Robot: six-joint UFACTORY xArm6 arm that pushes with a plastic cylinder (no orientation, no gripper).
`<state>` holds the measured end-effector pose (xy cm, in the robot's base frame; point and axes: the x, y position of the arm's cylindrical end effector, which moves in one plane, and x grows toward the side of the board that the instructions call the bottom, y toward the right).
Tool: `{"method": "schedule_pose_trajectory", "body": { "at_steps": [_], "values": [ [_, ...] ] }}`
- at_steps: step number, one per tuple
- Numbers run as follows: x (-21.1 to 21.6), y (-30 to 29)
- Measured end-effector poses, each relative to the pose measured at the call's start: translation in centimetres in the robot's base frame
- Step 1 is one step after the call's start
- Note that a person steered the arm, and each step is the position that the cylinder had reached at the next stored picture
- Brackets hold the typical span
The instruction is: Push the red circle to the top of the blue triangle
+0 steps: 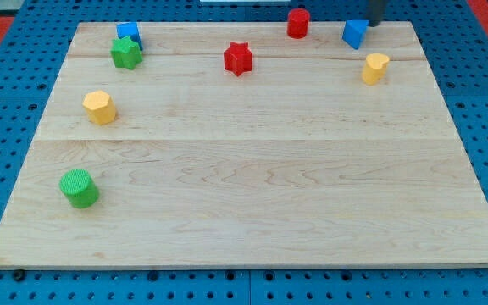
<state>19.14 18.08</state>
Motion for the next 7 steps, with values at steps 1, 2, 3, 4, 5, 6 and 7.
{"method": "schedule_pose_trajectory", "body": {
  "at_steps": [1,2,3,4,5,6,7],
  "values": [
    [0.1,-4.1],
    [0.0,-4.1],
    [0.0,-7.0],
    [0.1,-12.3],
    [1.4,-11.6],
    [3.7,-11.4],
    [4.6,-15.9]
  ]
}}
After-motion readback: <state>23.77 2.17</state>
